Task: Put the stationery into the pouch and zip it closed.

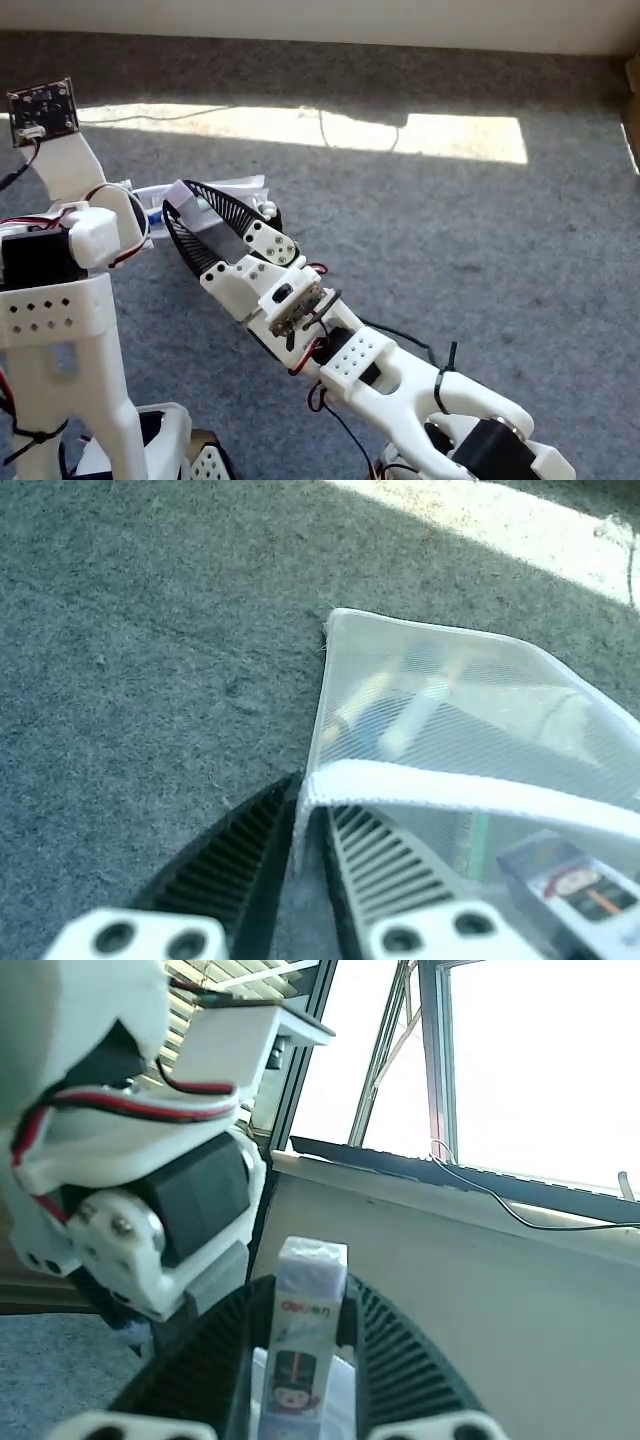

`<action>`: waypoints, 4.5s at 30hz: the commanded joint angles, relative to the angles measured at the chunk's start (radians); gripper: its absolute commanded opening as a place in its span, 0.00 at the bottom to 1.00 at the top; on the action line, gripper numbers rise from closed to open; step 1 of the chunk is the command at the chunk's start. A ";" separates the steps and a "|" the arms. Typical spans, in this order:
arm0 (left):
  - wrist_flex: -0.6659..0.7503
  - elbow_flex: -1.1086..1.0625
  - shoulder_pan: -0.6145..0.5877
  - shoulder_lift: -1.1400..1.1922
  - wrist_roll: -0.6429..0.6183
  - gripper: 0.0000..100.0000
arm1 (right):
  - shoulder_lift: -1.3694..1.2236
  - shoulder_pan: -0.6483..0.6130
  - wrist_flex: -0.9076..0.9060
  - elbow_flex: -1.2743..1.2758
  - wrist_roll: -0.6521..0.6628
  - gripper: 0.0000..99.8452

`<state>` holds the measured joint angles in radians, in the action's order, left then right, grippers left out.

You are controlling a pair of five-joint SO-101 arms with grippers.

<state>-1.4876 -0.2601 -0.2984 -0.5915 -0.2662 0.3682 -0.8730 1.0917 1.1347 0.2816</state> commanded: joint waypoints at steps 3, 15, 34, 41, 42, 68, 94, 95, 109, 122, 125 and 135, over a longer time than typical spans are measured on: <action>0.012 -0.004 0.005 0.012 -0.003 0.01 | 0.010 0.002 -0.008 -0.048 0.008 0.01; 0.015 -0.005 0.005 0.012 -0.002 0.01 | 0.021 -0.015 -0.010 0.001 0.008 0.15; 0.017 -0.005 0.002 0.012 -0.002 0.01 | 0.097 0.022 -0.010 0.067 0.009 0.14; 0.018 0.001 -0.054 0.012 -0.006 0.01 | 0.383 0.097 -0.255 0.197 -0.008 0.14; 0.018 0.001 -0.067 0.012 -0.008 0.01 | 0.429 0.111 -0.338 0.200 -0.044 0.14; 0.032 0.027 -0.246 0.010 -0.052 0.01 | 0.147 0.246 -1.689 -0.464 -0.457 0.14; 0.034 0.027 -0.259 0.010 -0.052 0.01 | -0.398 0.150 -1.682 -0.730 -0.635 0.14; 0.034 0.027 -0.257 0.010 -0.052 0.01 | -0.414 0.143 -1.682 -0.736 -0.635 0.14; 0.046 0.024 -0.257 0.010 -0.052 0.01 | -0.562 0.174 -1.689 -0.797 -0.532 0.14; 0.046 0.024 -0.257 0.010 -0.052 0.01 | -0.570 0.260 -1.828 -0.829 -0.405 0.01; 0.046 0.024 -0.249 0.010 -0.052 0.01 | -0.527 0.294 -1.890 -0.855 -0.402 0.01; 0.040 0.021 -0.117 0.010 -0.049 0.01 | -0.300 0.414 -1.916 -0.849 -0.400 0.01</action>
<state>-1.4599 -0.2631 -0.4749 -0.5762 -0.3046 -0.0552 -0.4941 -0.8155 0.3276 -0.1327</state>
